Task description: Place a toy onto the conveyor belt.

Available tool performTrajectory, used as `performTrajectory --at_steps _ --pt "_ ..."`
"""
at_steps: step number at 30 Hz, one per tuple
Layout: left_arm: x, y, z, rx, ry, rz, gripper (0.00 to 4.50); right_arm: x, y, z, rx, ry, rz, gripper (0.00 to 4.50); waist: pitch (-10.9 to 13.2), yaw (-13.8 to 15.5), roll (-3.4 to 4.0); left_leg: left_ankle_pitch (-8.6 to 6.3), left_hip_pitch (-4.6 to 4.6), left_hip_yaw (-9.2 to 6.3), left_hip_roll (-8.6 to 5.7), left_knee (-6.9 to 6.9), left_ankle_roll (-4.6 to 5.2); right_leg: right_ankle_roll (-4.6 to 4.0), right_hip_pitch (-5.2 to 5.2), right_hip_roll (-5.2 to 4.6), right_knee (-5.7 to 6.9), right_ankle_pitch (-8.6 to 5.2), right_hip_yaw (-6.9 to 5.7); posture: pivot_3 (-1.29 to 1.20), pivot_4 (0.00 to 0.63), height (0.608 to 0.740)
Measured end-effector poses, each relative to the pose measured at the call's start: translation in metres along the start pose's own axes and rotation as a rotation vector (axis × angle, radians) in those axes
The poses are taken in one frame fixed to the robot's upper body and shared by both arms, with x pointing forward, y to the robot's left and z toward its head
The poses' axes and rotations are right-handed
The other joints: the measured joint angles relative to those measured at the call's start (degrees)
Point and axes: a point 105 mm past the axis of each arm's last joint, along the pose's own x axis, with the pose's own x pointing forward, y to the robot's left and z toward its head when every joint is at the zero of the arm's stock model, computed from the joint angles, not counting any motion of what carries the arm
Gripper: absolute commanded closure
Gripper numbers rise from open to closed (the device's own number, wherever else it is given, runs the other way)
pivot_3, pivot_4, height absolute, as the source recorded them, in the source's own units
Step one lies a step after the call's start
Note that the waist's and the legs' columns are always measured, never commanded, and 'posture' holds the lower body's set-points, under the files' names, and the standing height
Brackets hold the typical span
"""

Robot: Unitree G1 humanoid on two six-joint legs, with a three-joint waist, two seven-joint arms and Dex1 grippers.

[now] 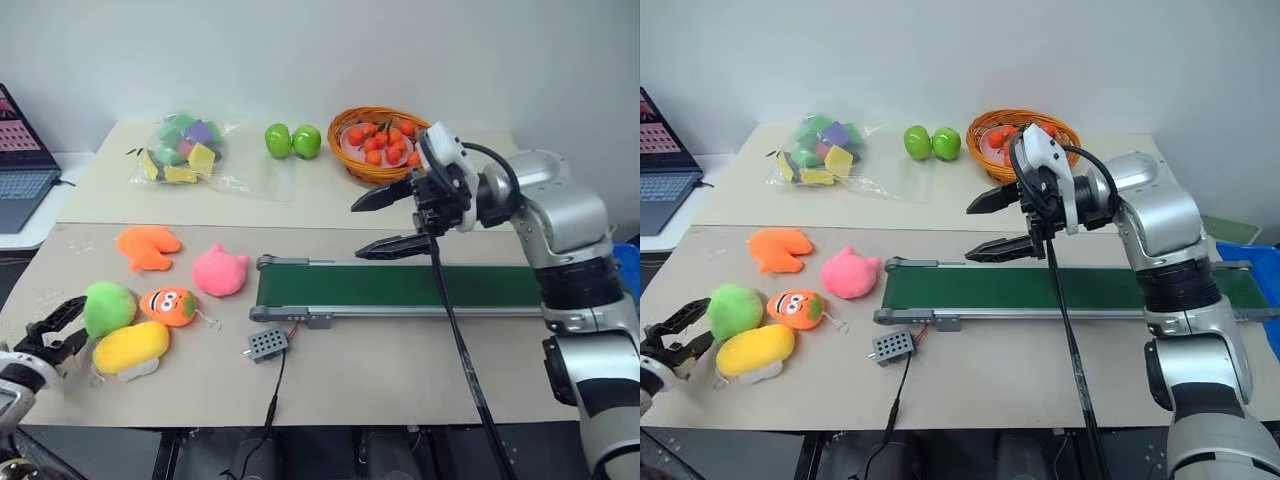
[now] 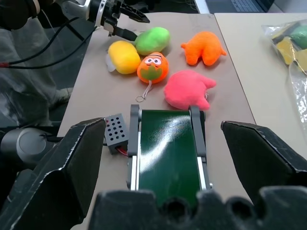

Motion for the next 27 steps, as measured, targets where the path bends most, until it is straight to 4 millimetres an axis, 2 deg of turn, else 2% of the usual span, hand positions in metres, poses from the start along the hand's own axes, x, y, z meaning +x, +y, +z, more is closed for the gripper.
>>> performTrajectory --at_steps 6,10,11,13,14,15,20,24,27 --pt "0.014 0.001 -0.001 -0.032 -0.006 0.0 0.02 -0.005 0.001 0.004 -0.008 0.009 -0.03 0.0 0.0 0.0 0.0 -0.03 0.0 0.0 0.0 0.0 0.06 0.0 -0.01 0.0 0.02 0.0 0.0 0.0 0.15 0.738" --pt "0.018 0.005 -0.002 -0.042 -0.012 0.008 1.04 -0.007 0.001 0.004 -0.012 0.017 -0.043 0.0 0.0 0.04 0.0 -0.04 0.01 0.01 0.0 0.0 0.07 0.0 -0.01 0.0 0.04 0.0 0.0 0.0 0.15 0.738" --pt "0.018 0.006 -0.004 -0.045 -0.006 0.012 1.55 -0.007 0.001 0.004 -0.014 0.019 -0.047 0.0 0.0 0.05 0.0 -0.04 0.01 0.0 0.0 0.0 0.07 0.0 -0.01 0.0 0.03 0.0 0.0 0.0 0.15 0.738" --pt "0.019 0.007 -0.005 -0.044 -0.005 0.014 2.22 -0.007 0.001 0.005 -0.016 0.021 -0.055 0.0 0.0 0.05 0.0 -0.04 0.0 0.01 0.0 0.0 0.08 0.0 -0.01 0.0 0.03 0.0 0.0 0.0 0.15 0.738" --pt "0.019 0.007 -0.004 -0.041 -0.012 0.013 2.78 -0.007 0.0 0.005 -0.017 0.022 -0.056 0.0 0.0 0.05 0.0 -0.04 0.0 0.01 0.0 0.0 0.08 0.0 -0.01 0.0 0.02 0.0 0.0 0.0 0.15 0.738" --pt "0.019 0.006 -0.003 -0.039 -0.015 0.011 3.08 -0.007 0.0 0.005 -0.017 0.022 -0.057 0.0 0.0 0.06 0.0 -0.04 0.0 0.01 0.0 0.0 0.08 0.0 -0.01 0.0 0.02 0.0 0.0 0.0 0.15 0.738" --pt "0.02 0.002 0.006 -0.031 -0.075 -0.017 3.08 -0.008 -0.001 0.005 -0.018 0.023 -0.07 0.0 0.0 0.09 -0.01 -0.05 0.0 0.0 0.01 0.01 0.09 0.0 -0.01 0.0 0.03 0.0 0.0 0.0 0.15 0.738" --pt "0.018 -0.017 0.032 0.029 -0.184 -0.067 3.08 -0.008 -0.002 0.004 -0.016 0.023 -0.079 0.0 -0.02 0.14 -0.04 -0.05 -0.02 0.0 0.01 0.0 0.08 0.0 -0.01 0.0 0.01 0.0 0.0 0.0 0.15 0.738" --pt "0.016 -0.063 0.064 0.165 -0.304 -0.169 3.08 -0.009 -0.002 0.0 -0.004 0.028 -0.09 0.0 -0.04 0.4 -0.17 -0.05 -0.08 -0.04 0.02 0.01 0.07 0.0 -0.02 0.0 -0.04 0.0 -0.04 0.0 0.15 0.738"
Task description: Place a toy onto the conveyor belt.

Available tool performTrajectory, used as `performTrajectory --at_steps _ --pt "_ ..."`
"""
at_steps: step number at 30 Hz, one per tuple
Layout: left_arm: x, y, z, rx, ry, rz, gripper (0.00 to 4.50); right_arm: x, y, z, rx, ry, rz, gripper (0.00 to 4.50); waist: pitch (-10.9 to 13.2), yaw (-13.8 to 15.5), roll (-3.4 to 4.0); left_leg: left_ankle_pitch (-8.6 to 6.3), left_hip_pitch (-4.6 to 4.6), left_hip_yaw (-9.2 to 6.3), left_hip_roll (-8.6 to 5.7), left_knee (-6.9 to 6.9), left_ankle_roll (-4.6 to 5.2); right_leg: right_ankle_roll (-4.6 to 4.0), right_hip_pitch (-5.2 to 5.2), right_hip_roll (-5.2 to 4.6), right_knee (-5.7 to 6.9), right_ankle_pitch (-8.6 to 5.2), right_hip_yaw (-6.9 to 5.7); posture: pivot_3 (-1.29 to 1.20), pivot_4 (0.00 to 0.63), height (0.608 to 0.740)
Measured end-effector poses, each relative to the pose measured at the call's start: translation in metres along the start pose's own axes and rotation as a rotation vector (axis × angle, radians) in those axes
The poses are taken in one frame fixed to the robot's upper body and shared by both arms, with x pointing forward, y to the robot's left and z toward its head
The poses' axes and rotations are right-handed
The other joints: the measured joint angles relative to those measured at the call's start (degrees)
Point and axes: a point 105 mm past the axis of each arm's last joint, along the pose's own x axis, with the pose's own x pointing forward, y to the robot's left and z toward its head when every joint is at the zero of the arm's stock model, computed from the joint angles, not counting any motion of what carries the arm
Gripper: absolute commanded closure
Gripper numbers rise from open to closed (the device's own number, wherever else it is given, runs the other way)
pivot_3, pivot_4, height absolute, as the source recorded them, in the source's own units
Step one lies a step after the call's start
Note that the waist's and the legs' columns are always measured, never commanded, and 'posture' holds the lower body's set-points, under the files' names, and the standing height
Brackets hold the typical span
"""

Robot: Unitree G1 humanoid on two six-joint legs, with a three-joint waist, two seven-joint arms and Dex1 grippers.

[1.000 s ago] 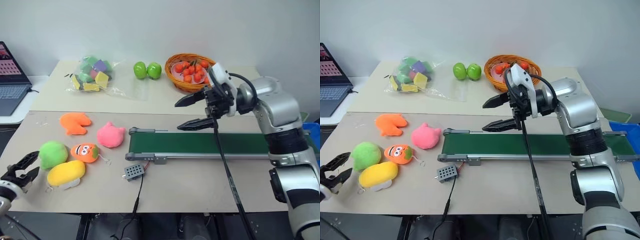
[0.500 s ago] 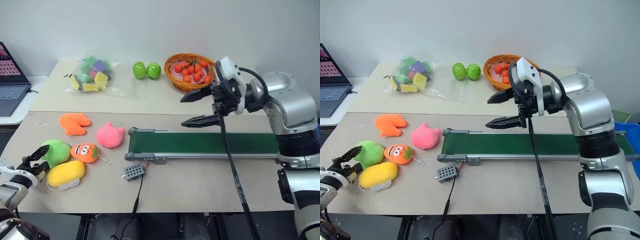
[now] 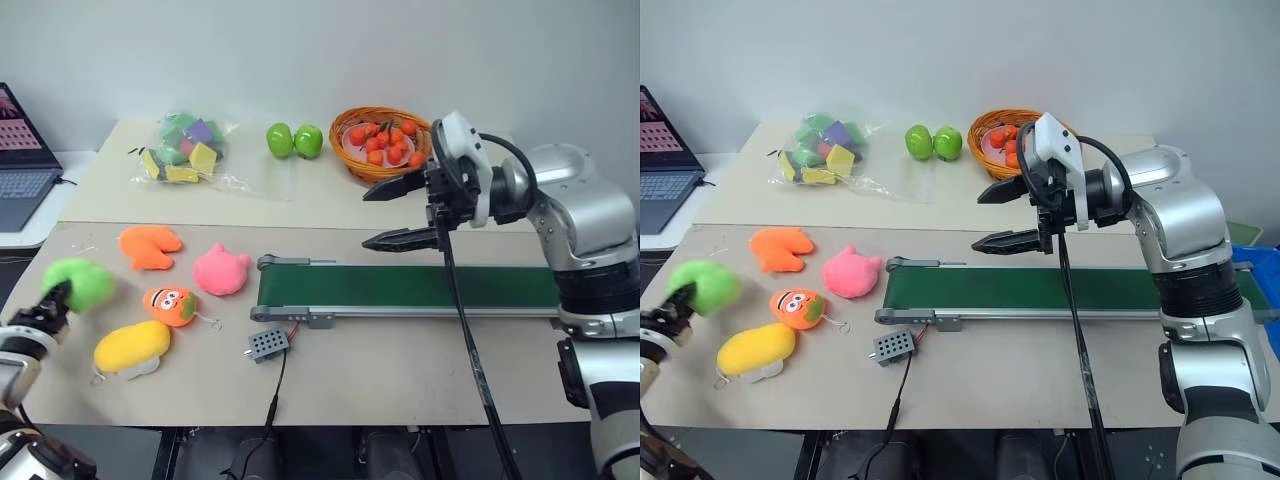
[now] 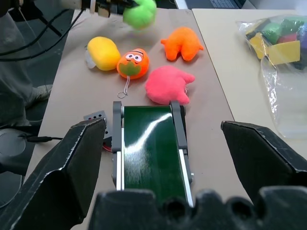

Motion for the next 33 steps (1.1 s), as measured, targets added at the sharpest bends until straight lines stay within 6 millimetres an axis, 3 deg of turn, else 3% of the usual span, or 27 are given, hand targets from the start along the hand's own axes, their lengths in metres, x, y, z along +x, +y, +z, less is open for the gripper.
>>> performTrajectory --at_steps 3,5,8,10,13,16,18,20,21,22,25,28,30,33 --pt "0.019 -0.056 0.022 0.136 -0.078 -0.146 3.08 -0.002 0.0 -0.003 0.007 0.004 -0.011 0.0 -0.01 0.28 -0.01 0.05 -0.04 0.01 -0.02 0.01 -0.09 0.0 0.01 -0.01 -0.04 0.0 0.01 0.0 0.15 0.738" --pt "0.037 -0.113 0.019 0.169 -0.081 -0.314 3.08 -0.005 -0.002 -0.003 0.006 0.005 -0.029 0.0 -0.02 0.94 -0.09 0.13 -0.19 -0.14 -0.03 0.04 -0.23 -0.01 0.01 -0.01 -0.08 0.01 -0.09 0.0 0.15 0.738" --pt "0.053 -0.195 -0.007 0.235 -0.015 -0.536 3.08 -0.006 -0.002 -0.002 -0.001 0.0 -0.045 0.0 -0.05 1.13 -0.13 0.22 -0.24 -0.13 -0.07 0.09 -0.39 0.0 0.06 -0.01 -0.17 0.02 -0.05 0.0 0.15 0.738" --pt "0.057 -0.231 -0.03 0.275 0.038 -0.629 3.08 -0.006 -0.001 -0.001 -0.004 -0.009 -0.05 0.0 -0.05 0.87 -0.13 0.18 -0.22 -0.11 -0.09 0.06 -0.33 0.0 0.05 -0.01 -0.22 0.02 -0.01 0.0 0.15 0.738" --pt "0.06 -0.254 -0.061 0.325 0.119 -0.68 3.08 -0.008 0.001 -0.005 0.009 -0.014 -0.066 0.0 -0.05 -0.41 -0.13 0.14 -0.27 -0.07 -0.08 0.0 -0.26 0.0 -0.03 0.0 -0.37 0.02 -0.01 0.0 0.15 0.738" --pt "0.059 -0.276 -0.109 0.452 0.235 -0.736 3.08 -0.013 0.001 -0.008 0.018 -0.014 -0.098 0.0 -0.04 -0.49 -0.13 0.15 -0.39 -0.09 -0.09 0.03 -0.26 0.01 -0.07 -0.01 -0.41 0.02 -0.03 0.0 0.15 0.738" --pt "0.057 -0.286 -0.137 0.609 0.301 -0.759 3.08 -0.014 0.003 -0.006 0.007 -0.016 -0.11 0.0 -0.04 -0.52 -0.13 0.15 -0.38 -0.08 -0.09 0.04 -0.27 0.01 -0.07 0.0 -0.4 0.02 -0.02 0.0 0.15 0.738" --pt "0.05 -0.295 -0.175 0.96 0.358 -0.812 3.08 -0.021 0.002 -0.005 0.009 -0.018 -0.153 0.0 -0.05 -0.2 -0.1 0.15 -0.37 -0.06 -0.12 0.04 -0.27 0.01 -0.05 0.0 -0.4 0.02 0.02 0.0 0.15 0.738" --pt "0.044 -0.299 -0.189 1.056 0.367 -0.86 3.08 -0.024 0.002 -0.005 0.01 -0.021 -0.17 0.0 -0.05 -0.03 -0.09 0.15 -0.37 -0.06 -0.12 0.04 -0.27 0.01 -0.04 -0.01 -0.41 0.02 0.02 0.0 0.15 0.738" --pt "0.036 -0.303 -0.204 1.132 0.382 -0.928 3.08 -0.026 0.002 -0.005 0.012 -0.021 -0.181 0.0 -0.05 0.04 -0.09 0.15 -0.4 -0.06 -0.1 0.04 -0.27 0.01 -0.06 0.0 -0.42 0.02 0.02 0.0 0.15 0.738" --pt "0.026 -0.306 -0.221 1.162 0.395 -1.019 3.08 -0.026 0.003 -0.006 0.018 -0.019 -0.191 0.0 -0.03 -0.18 -0.06 0.11 -0.34 -0.06 -0.09 0.03 -0.18 0.01 -0.07 0.0 -0.42 0.02 0.04 0.0 0.15 0.738" --pt "0.02 -0.279 -0.242 1.324 0.433 -1.059 3.08 -0.029 0.003 -0.008 0.027 -0.029 -0.218 0.0 -0.04 -0.13 0.07 0.05 -0.28 -0.03 -0.1 0.04 -0.06 0.01 0.0 0.0 -0.42 0.02 0.07 0.0 0.15 0.738" --pt "0.014 -0.244 -0.263 1.524 0.489 -1.105 3.08 -0.03 0.001 -0.006 0.023 -0.032 -0.238 0.0 -0.03 0.04 0.09 0.01 -0.32 -0.02 -0.1 0.04 0.01 0.01 -0.02 0.0 -0.45 0.02 0.06 0.0 0.15 0.738" --pt "0.002 -0.213 -0.284 1.667 0.565 -1.184 3.08 -0.032 0.0 -0.006 0.021 -0.033 -0.256 0.0 -0.02 0.28 0.1 -0.05 -0.51 -0.04 -0.09 0.11 0.12 0.01 -0.15 0.0 -0.44 0.02 0.03 0.0 0.15 0.738"
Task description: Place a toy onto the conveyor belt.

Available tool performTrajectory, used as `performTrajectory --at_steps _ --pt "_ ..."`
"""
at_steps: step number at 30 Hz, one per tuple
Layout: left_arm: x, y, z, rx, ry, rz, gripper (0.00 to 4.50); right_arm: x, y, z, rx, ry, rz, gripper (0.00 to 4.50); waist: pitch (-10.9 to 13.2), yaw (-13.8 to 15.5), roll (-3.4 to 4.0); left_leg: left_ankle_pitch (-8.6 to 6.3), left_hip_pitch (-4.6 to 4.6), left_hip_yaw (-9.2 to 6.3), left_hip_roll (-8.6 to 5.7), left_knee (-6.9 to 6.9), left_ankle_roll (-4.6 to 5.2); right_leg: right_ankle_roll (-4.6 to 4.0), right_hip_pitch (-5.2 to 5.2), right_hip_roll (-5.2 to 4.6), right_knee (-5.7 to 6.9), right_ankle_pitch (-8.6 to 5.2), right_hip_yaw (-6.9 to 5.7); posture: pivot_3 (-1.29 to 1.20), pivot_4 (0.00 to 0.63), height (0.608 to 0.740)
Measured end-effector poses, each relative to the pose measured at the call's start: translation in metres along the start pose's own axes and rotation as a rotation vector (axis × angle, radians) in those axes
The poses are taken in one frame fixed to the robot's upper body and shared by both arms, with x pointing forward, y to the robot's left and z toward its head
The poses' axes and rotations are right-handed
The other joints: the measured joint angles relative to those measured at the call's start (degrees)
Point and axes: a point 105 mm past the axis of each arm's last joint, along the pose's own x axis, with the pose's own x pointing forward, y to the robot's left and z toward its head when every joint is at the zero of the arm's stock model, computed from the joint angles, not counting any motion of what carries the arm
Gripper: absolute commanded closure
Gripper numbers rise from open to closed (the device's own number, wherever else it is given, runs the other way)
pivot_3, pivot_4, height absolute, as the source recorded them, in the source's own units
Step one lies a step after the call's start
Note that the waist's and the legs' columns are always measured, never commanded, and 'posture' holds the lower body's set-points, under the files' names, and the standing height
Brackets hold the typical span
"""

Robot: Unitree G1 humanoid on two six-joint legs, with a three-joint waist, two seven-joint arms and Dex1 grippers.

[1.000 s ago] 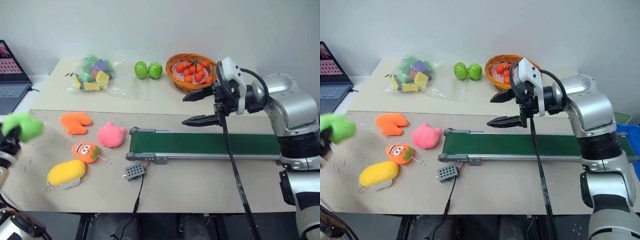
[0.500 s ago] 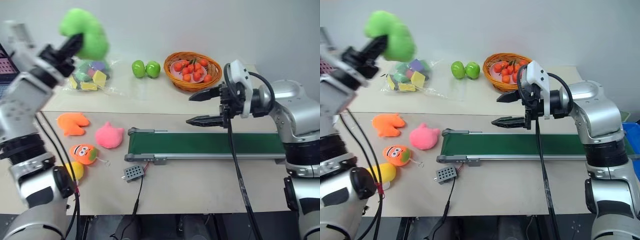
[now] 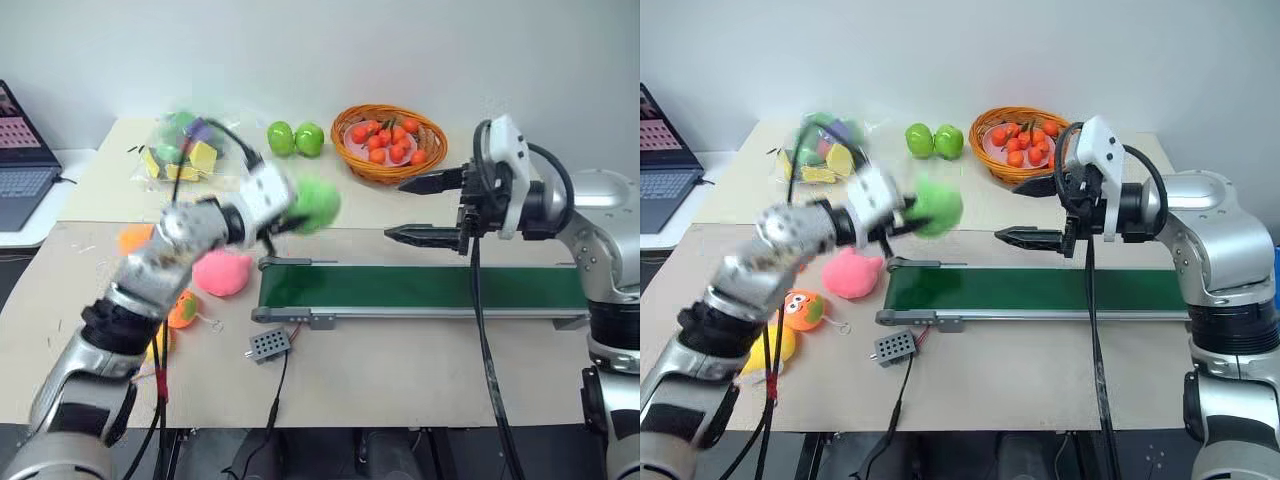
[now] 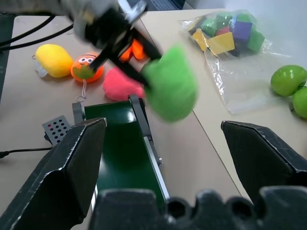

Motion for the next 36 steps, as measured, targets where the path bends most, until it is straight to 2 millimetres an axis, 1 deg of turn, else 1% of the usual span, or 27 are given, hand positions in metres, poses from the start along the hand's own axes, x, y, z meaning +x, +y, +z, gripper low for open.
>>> performTrajectory --at_steps 1,4,6,10,13,14,16,18,21,27,29,31,33,36 --pt "0.0 -0.005 -0.002 0.037 0.006 -0.022 3.08 0.0 0.0 0.0 0.0 -0.001 -0.003 0.0 0.0 0.08 0.0 0.0 -0.03 0.0 0.0 0.02 0.01 0.0 -0.02 0.0 0.0 0.0 0.0 0.0 0.15 0.738" --pt "-0.004 -0.005 -0.001 0.172 0.012 -0.027 3.08 -0.001 -0.001 0.001 -0.001 0.001 -0.011 0.0 0.0 0.58 0.01 -0.04 -0.02 -0.01 0.0 0.02 0.07 0.0 0.0 0.0 -0.01 0.0 -0.01 0.0 0.15 0.738" --pt "-0.004 -0.008 -0.001 0.239 0.01 -0.027 3.08 -0.002 -0.001 0.002 0.001 -0.003 -0.014 0.0 0.0 0.82 0.01 -0.05 -0.02 0.0 0.0 0.03 0.09 0.0 0.01 0.0 -0.02 0.0 -0.01 0.0 0.15 0.738" --pt "-0.002 -0.02 -0.003 0.328 -0.003 -0.041 3.08 -0.002 -0.001 0.003 0.005 -0.011 -0.012 0.0 0.0 1.08 0.01 -0.06 -0.02 0.0 0.0 0.05 0.1 0.0 0.01 0.0 -0.01 0.0 -0.02 0.0 0.15 0.738" --pt "-0.005 -0.028 0.0 0.487 -0.016 -0.047 3.08 -0.002 0.0 0.003 0.007 -0.013 -0.01 0.0 0.0 1.06 0.01 -0.06 -0.01 0.0 0.0 0.05 0.11 0.0 0.01 0.0 -0.01 0.0 -0.02 0.0 0.15 0.738" --pt "-0.007 -0.032 0.001 0.573 -0.025 -0.056 3.08 -0.003 -0.001 0.003 0.007 -0.011 -0.012 0.0 0.0 1.04 0.01 -0.06 0.0 0.0 0.0 0.04 0.11 0.0 0.01 0.0 -0.01 0.0 -0.01 0.0 0.15 0.738" --pt "-0.009 -0.039 0.001 0.654 -0.037 -0.071 3.08 -0.003 -0.001 0.002 0.009 -0.008 -0.014 0.0 0.0 1.11 0.02 -0.07 0.01 0.01 0.01 0.04 0.12 0.0 0.02 0.0 -0.01 0.0 -0.01 0.0 0.15 0.738" --pt "-0.01 -0.049 -0.003 0.689 -0.051 -0.096 3.08 -0.003 -0.001 0.002 0.01 -0.007 -0.014 0.0 0.0 1.11 0.02 -0.13 0.0 0.0 0.01 0.06 0.22 0.0 0.02 0.0 0.0 0.0 -0.02 0.0 0.15 0.738" --pt "-0.012 -0.059 -0.005 0.704 -0.069 -0.122 3.08 -0.003 -0.002 0.001 0.012 -0.006 -0.014 0.0 0.0 1.1 0.02 -0.14 0.01 0.0 0.02 0.05 0.25 0.0 0.02 0.0 0.01 0.0 -0.02 0.0 0.15 0.738" --pt "-0.02 -0.066 -0.013 0.742 -0.065 -0.178 3.08 -0.003 -0.002 -0.001 0.021 -0.001 -0.012 0.0 0.0 1.07 0.03 -0.16 0.03 0.01 0.02 0.05 0.28 0.0 0.02 0.0 0.01 0.0 -0.02 0.0 0.15 0.738" --pt "-0.021 -0.067 -0.017 0.746 -0.055 -0.198 2.67 -0.002 -0.002 -0.001 0.021 0.001 -0.008 0.0 0.0 1.07 0.04 -0.16 0.02 0.02 0.02 0.05 0.28 0.01 0.02 0.0 0.01 0.0 -0.02 0.0 0.15 0.738" --pt "-0.022 -0.067 -0.021 0.737 -0.037 -0.21 2.1 -0.003 -0.002 -0.001 0.021 0.002 -0.007 0.0 0.0 1.07 0.04 -0.16 0.02 0.01 0.02 0.05 0.28 0.01 0.02 0.0 0.01 0.0 -0.02 0.0 0.15 0.738" --pt "-0.024 -0.063 -0.021 0.737 -0.031 -0.198 1.3 -0.003 -0.002 -0.001 0.019 0.004 -0.007 0.0 -0.01 1.06 0.05 -0.16 0.03 0.01 0.03 0.05 0.29 0.01 0.03 0.0 0.01 0.0 -0.03 0.0 0.15 0.738" --pt "-0.026 -0.057 -0.019 0.739 -0.031 -0.178 0.28 -0.003 -0.002 0.0 0.017 0.005 -0.006 0.0 -0.02 1.05 0.06 -0.17 0.06 0.02 0.03 0.05 0.3 0.01 0.04 0.0 0.01 0.0 -0.03 0.0 0.15 0.738"
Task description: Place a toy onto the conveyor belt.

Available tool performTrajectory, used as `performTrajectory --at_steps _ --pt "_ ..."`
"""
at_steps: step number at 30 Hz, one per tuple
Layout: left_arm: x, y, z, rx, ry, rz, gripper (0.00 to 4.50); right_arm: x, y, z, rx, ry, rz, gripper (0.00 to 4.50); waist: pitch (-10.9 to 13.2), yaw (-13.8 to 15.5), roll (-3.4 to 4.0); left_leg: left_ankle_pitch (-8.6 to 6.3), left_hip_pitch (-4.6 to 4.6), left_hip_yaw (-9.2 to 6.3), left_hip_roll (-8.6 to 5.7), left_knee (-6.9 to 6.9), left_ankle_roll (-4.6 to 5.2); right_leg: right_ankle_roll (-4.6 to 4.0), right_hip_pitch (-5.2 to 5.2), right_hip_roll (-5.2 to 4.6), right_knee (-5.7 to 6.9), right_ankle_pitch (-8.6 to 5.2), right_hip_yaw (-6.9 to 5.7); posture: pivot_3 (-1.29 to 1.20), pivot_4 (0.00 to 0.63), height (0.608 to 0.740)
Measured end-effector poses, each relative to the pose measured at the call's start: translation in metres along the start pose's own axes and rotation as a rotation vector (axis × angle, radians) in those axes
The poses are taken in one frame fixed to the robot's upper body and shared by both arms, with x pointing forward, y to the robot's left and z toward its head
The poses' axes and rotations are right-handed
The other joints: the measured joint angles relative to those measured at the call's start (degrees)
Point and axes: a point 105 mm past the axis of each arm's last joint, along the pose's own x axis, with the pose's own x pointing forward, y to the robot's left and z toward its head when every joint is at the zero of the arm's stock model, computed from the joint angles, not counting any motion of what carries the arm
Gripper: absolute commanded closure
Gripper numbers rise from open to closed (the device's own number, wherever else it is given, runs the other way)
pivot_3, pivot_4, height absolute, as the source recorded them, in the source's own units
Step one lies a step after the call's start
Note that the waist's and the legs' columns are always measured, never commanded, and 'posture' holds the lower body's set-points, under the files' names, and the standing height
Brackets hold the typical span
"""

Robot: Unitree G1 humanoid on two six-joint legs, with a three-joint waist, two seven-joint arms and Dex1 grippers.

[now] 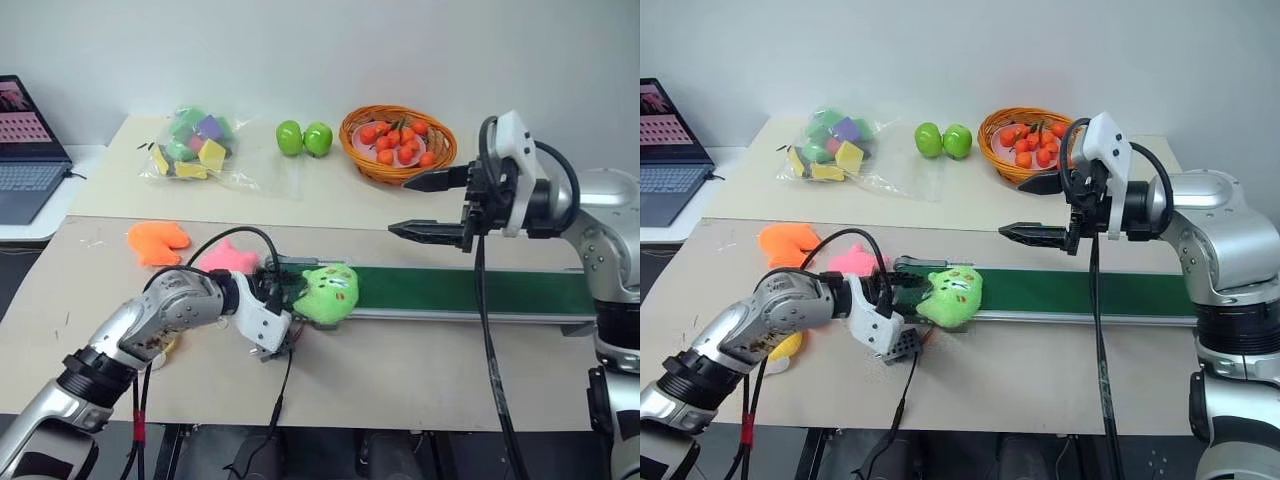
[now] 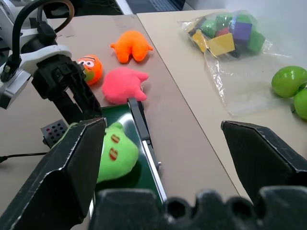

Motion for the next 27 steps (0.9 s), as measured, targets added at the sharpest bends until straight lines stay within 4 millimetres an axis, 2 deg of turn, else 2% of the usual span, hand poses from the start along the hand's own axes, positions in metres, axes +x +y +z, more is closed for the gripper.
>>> performTrajectory --at_steps 1,4,7,12,14,16,17,19,23,27 --pt "-0.001 0.002 -0.001 0.002 0.003 0.006 0.08 0.0 0.0 0.0 0.0 0.001 0.001 0.0 -0.01 -0.04 0.01 0.0 0.02 0.0 0.0 0.0 0.0 0.0 0.01 0.0 0.0 0.0 0.0 0.0 0.15 0.738" --pt "-0.002 0.006 -0.008 -0.01 0.023 0.015 0.08 -0.001 0.0 0.0 -0.002 0.005 0.002 0.0 -0.02 -0.06 0.04 0.0 0.05 0.01 0.0 0.0 0.0 0.0 0.02 0.0 0.04 0.0 0.0 0.0 0.15 0.738" --pt "-0.007 0.022 -0.028 -0.169 0.086 0.09 0.08 -0.002 0.0 0.0 -0.002 0.007 0.003 0.0 -0.01 -0.05 0.05 0.0 0.02 0.0 0.02 0.03 0.0 0.0 0.02 0.0 0.07 0.0 -0.02 0.0 0.15 0.738" --pt "-0.038 0.092 -0.054 -0.598 0.069 0.376 0.08 -0.011 0.0 -0.001 -0.013 0.046 0.006 0.0 0.02 0.06 0.1 0.02 -0.14 -0.07 -0.02 0.13 -0.02 0.02 0.0 0.0 0.0 0.0 -0.06 0.0 0.15 0.738" --pt "-0.049 0.104 -0.056 -0.778 0.005 0.422 0.08 -0.018 0.0 -0.002 -0.015 0.077 0.001 0.0 0.02 -0.09 0.11 0.06 -0.08 -0.05 -0.01 0.16 -0.1 0.03 0.02 0.0 -0.02 -0.01 -0.06 0.0 0.15 0.738" --pt "-0.055 0.107 -0.049 -0.968 -0.104 0.389 0.08 -0.029 0.002 -0.009 0.0 0.127 -0.004 0.0 0.02 -0.24 0.1 0.05 -0.13 -0.08 0.0 0.15 -0.09 0.05 0.01 0.0 -0.04 -0.02 -0.06 0.0 0.15 0.738" --pt "-0.059 0.104 -0.038 -1.102 -0.192 0.317 0.08 -0.037 0.003 -0.016 0.023 0.163 -0.01 0.0 0.02 -0.38 0.1 0.05 -0.17 -0.07 0.0 0.15 -0.08 0.06 -0.01 0.0 -0.05 -0.02 -0.04 0.0 0.15 0.738" --pt "-0.064 0.102 -0.028 -1.187 -0.255 0.249 0.08 -0.045 0.006 -0.021 0.038 0.202 -0.008 0.0 0.02 -0.52 0.11 0.03 -0.16 -0.08 0.0 0.15 -0.05 0.07 -0.01 0.0 -0.04 -0.03 -0.04 0.0 0.15 0.738" --pt "-0.078 0.098 -0.009 -1.23 -0.303 0.138 0.08 -0.071 0.011 -0.032 0.081 0.287 -0.035 0.0 0.02 -0.56 0.11 -0.05 -0.02 -0.1 0.01 0.12 0.09 0.06 0.08 0.0 0.01 -0.03 -0.02 0.0 0.15 0.738" --pt "-0.08 0.089 -0.007 -1.248 -0.298 0.109 0.08 -0.087 0.009 -0.033 0.088 0.301 -0.092 0.0 0.02 -0.52 0.11 -0.04 0.19 -0.08 0.0 0.12 0.08 0.06 0.22 0.0 0.05 -0.02 0.01 0.0 0.15 0.738"
